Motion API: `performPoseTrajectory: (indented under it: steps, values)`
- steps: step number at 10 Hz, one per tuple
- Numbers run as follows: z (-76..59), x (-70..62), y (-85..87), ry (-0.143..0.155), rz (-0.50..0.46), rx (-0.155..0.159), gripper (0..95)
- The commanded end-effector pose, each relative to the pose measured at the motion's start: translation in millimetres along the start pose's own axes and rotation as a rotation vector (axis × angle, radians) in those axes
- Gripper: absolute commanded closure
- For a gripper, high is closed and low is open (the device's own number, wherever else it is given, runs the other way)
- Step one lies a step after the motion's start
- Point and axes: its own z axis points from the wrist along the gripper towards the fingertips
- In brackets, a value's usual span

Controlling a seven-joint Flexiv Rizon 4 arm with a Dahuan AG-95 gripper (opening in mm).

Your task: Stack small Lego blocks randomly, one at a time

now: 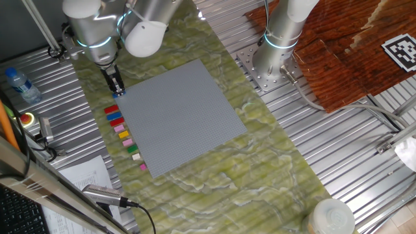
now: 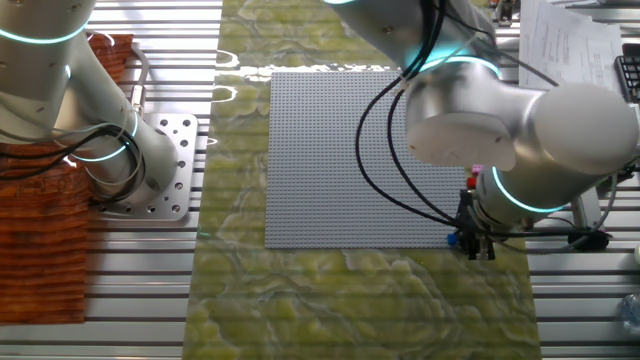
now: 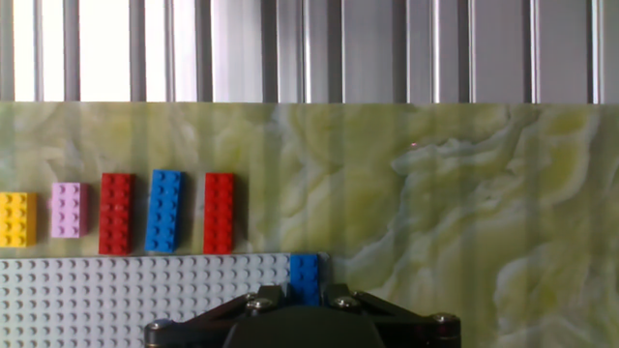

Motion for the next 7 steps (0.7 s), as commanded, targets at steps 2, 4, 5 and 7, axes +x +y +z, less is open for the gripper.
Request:
performPoseTrajectory:
  steps: [2,4,5,7]
  values:
    - [-3.1,-1.5,-0.8,-0.007,-0.012,0.018,57.0]
    - [-10.0,-1.1,-0.5,-0.011,-0.016,0.018,38.0]
    - [-14.7,-0.6,-0.2,-0.011,-0.019,0.018,38.0]
    - [-18.7,-0.3,0.0,-0.01,-0.009,0.016,95.0]
